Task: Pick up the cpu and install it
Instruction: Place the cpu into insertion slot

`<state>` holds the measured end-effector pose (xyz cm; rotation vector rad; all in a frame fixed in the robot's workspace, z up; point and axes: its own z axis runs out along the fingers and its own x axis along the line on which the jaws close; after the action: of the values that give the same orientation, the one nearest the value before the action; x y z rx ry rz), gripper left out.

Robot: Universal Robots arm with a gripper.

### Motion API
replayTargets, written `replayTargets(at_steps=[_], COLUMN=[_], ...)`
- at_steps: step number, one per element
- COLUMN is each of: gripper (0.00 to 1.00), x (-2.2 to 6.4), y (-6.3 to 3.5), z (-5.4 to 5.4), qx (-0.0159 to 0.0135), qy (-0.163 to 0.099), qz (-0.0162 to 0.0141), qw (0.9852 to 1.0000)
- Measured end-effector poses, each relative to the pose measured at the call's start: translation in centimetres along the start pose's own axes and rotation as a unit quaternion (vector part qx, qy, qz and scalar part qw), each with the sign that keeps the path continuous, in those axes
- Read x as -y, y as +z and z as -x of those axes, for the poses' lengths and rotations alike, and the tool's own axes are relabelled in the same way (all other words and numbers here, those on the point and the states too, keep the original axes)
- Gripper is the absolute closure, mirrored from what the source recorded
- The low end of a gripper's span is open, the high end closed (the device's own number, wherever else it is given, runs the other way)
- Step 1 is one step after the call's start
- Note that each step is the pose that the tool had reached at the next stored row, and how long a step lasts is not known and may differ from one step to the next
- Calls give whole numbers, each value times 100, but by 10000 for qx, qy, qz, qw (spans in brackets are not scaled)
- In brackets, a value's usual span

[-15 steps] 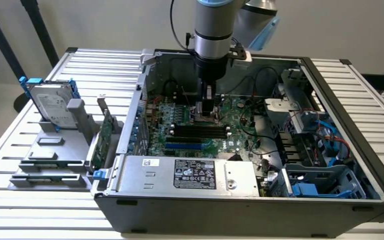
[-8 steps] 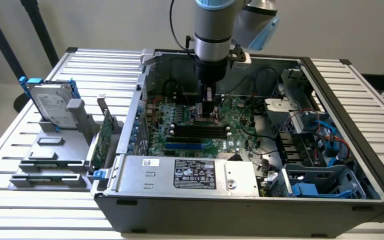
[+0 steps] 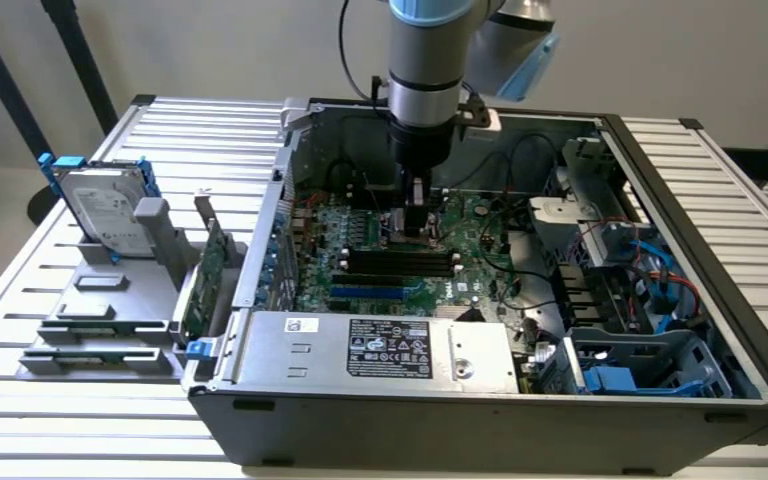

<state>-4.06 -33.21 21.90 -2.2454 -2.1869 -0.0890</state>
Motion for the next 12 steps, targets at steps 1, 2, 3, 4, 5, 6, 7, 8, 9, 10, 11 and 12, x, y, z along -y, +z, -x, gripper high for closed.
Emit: replayTargets(at_steps=[1,2,3,4,5,6,7,8,9,10,11,12], gripper=[45,45,45,45,45,45,45,45,45,45,45,45], x=[0,1,1,1,2,2,2,3,3,3,4,3], y=[7,14,21,26,32,37,40,43,47,51,56,62], z=[-1,-3,-6,-10,-15,-23,-32,-43,-54,-64,-71,-72], qx=[0,0,0,1,1,1,0,1,1,1,1,3], qy=[0,0,0,1,1,1,1,1,1,1,1,1], qz=[-2,-4,-7,-9,-12,-14,-15,-18,-19,-20,-21,-22], qw=[10000,10000,10000,10000,10000,10000,10000,10000,10000,10000,10000,10000])
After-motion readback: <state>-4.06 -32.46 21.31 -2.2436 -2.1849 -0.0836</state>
